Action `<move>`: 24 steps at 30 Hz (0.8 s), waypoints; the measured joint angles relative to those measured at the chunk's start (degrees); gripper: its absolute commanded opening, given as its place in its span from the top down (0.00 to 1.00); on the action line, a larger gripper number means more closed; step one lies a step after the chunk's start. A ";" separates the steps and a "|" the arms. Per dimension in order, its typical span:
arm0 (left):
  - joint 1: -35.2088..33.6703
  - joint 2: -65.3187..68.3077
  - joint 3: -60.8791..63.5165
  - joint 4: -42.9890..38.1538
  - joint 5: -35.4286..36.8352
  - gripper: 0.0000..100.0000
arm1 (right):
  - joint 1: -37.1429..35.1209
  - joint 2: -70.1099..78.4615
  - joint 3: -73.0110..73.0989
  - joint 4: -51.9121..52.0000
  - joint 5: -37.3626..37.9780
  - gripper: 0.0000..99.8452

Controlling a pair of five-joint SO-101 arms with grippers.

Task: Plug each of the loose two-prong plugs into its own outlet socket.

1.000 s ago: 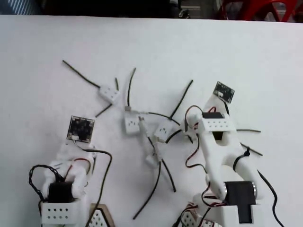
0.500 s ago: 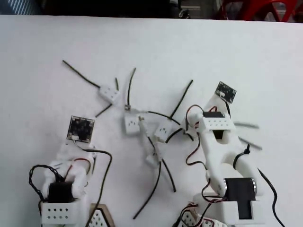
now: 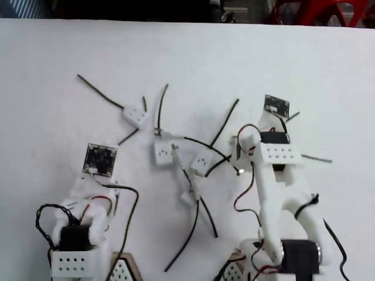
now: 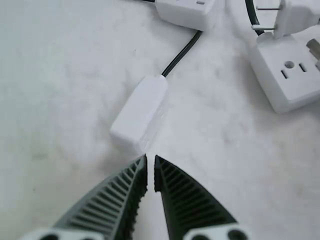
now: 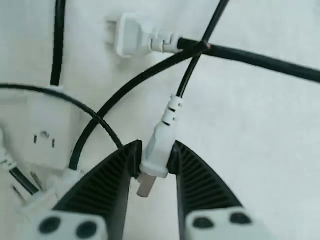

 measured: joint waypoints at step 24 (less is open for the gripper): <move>0.00 0.00 0.00 0.00 0.00 0.95 | -0.09 15.47 1.58 4.66 19.60 0.92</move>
